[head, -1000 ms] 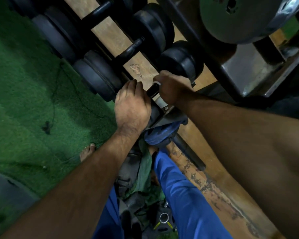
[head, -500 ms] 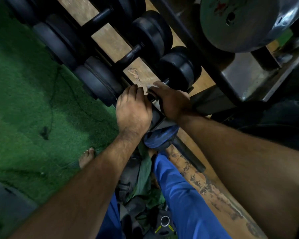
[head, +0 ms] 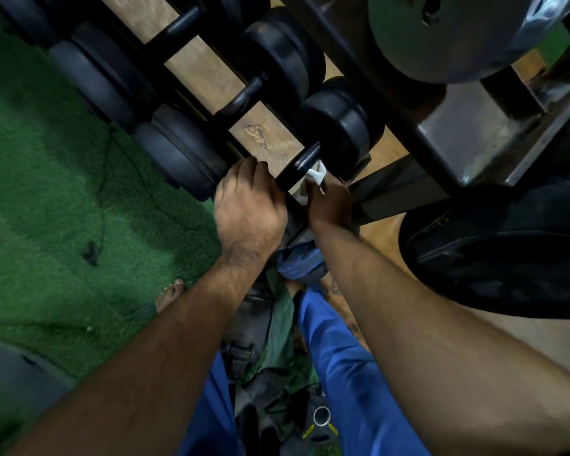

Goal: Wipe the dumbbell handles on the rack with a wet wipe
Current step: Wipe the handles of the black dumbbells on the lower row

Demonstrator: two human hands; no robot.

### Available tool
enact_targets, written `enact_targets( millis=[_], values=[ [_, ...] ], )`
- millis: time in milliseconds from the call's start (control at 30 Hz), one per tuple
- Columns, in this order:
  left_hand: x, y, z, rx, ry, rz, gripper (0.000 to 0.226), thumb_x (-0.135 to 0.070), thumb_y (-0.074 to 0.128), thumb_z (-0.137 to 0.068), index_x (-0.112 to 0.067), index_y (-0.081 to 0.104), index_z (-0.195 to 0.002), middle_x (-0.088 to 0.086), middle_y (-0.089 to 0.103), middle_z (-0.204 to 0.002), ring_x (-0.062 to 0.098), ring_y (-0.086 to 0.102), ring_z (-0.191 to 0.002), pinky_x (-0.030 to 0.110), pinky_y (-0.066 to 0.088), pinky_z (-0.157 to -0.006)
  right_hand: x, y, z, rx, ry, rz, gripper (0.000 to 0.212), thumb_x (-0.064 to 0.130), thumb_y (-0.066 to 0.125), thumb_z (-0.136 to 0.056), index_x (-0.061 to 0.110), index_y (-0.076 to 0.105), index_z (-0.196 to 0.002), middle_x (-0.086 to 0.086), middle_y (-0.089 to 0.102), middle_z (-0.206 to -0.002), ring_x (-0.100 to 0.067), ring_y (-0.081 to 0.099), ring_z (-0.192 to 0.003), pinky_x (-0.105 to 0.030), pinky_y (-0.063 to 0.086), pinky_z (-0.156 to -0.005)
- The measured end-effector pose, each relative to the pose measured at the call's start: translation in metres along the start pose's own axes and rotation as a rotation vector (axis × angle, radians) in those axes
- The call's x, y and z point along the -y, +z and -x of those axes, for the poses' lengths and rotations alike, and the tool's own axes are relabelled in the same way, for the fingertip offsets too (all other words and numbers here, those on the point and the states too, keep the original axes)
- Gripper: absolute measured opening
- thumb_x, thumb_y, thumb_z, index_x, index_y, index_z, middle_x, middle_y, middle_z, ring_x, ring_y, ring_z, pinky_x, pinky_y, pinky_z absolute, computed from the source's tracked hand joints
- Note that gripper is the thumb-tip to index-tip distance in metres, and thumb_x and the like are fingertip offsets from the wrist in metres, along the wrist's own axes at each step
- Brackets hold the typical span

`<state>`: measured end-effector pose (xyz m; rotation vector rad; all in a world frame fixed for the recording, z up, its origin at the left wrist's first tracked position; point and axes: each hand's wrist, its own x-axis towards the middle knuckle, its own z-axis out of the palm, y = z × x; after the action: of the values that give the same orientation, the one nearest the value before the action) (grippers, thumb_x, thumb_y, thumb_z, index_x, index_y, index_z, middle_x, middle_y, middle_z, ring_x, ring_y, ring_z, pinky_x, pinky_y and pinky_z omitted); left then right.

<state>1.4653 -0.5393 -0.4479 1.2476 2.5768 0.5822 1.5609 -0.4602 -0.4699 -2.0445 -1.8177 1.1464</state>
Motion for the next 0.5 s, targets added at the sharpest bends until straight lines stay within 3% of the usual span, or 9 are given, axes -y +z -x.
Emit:
enact_targets(
  millis=[67,100,167,267,333,433,500],
  values=[
    [-0.001,0.000,0.000,0.000,0.003,0.005,0.036,-0.025,0.044,-0.093,-0.005,0.066,-0.114,0.011,0.066,-0.119,0.029,0.059,-0.113,0.044,0.047,-0.095,0.005,-0.003,-0.001,0.028,0.041,-0.283,0.027,0.022,0.055,-0.098,0.000,0.068,-0.088,-0.004,0.064,-0.079,-0.002,0.064,-0.071,-0.020,0.046,-0.063],
    [-0.001,0.000,0.000,-0.005,0.005,0.005,0.036,-0.024,0.045,-0.093,-0.005,0.066,-0.114,0.011,0.066,-0.119,0.030,0.059,-0.113,0.043,0.047,-0.095,0.012,-0.004,-0.003,0.032,0.108,-0.409,0.027,0.021,0.053,-0.099,0.003,0.063,-0.081,-0.002,0.058,-0.070,-0.001,0.058,-0.057,-0.016,0.043,-0.052],
    [-0.002,-0.001,0.000,-0.015,0.009,-0.002,0.036,-0.023,0.045,-0.092,-0.004,0.066,-0.113,0.012,0.066,-0.118,0.030,0.059,-0.112,0.043,0.047,-0.095,0.031,-0.003,-0.012,0.041,0.324,-0.594,0.025,0.024,0.052,-0.101,0.012,0.060,-0.081,-0.002,0.056,-0.067,-0.009,0.057,-0.056,-0.013,0.037,-0.041],
    [-0.003,-0.002,0.001,-0.018,0.014,-0.003,0.036,-0.023,0.044,-0.092,-0.004,0.066,-0.113,0.012,0.066,-0.117,0.030,0.059,-0.112,0.042,0.047,-0.095,0.046,-0.001,-0.030,0.022,0.544,-0.649,0.028,0.039,0.056,-0.098,0.015,0.059,-0.083,-0.004,0.059,-0.066,-0.016,0.054,-0.054,-0.017,0.034,-0.047],
    [-0.003,-0.001,0.001,-0.025,0.016,-0.009,0.036,-0.023,0.045,-0.092,-0.004,0.066,-0.114,0.012,0.066,-0.118,0.029,0.059,-0.112,0.043,0.047,-0.095,0.044,0.000,-0.029,0.062,0.551,-0.628,0.033,0.046,0.056,-0.097,0.015,0.062,-0.087,-0.002,0.057,-0.068,-0.016,0.052,-0.057,-0.021,0.036,-0.051],
    [-0.001,-0.001,0.000,-0.014,0.010,-0.017,0.036,-0.024,0.045,-0.092,-0.004,0.066,-0.113,0.012,0.066,-0.117,0.030,0.059,-0.111,0.043,0.048,-0.094,0.025,-0.005,-0.013,0.254,0.522,-0.645,0.028,0.044,0.055,-0.098,0.017,0.065,-0.100,0.001,0.059,-0.073,-0.015,0.055,-0.062,-0.022,0.044,-0.055],
    [-0.002,-0.001,0.000,-0.001,0.008,-0.011,0.036,-0.025,0.045,-0.093,-0.004,0.066,-0.114,0.012,0.066,-0.118,0.030,0.059,-0.111,0.044,0.048,-0.093,0.016,-0.008,-0.009,0.337,0.502,-0.668,0.029,0.045,0.056,-0.097,0.018,0.064,-0.090,-0.001,0.061,-0.072,-0.016,0.055,-0.060,-0.023,0.048,-0.056]
  ],
)
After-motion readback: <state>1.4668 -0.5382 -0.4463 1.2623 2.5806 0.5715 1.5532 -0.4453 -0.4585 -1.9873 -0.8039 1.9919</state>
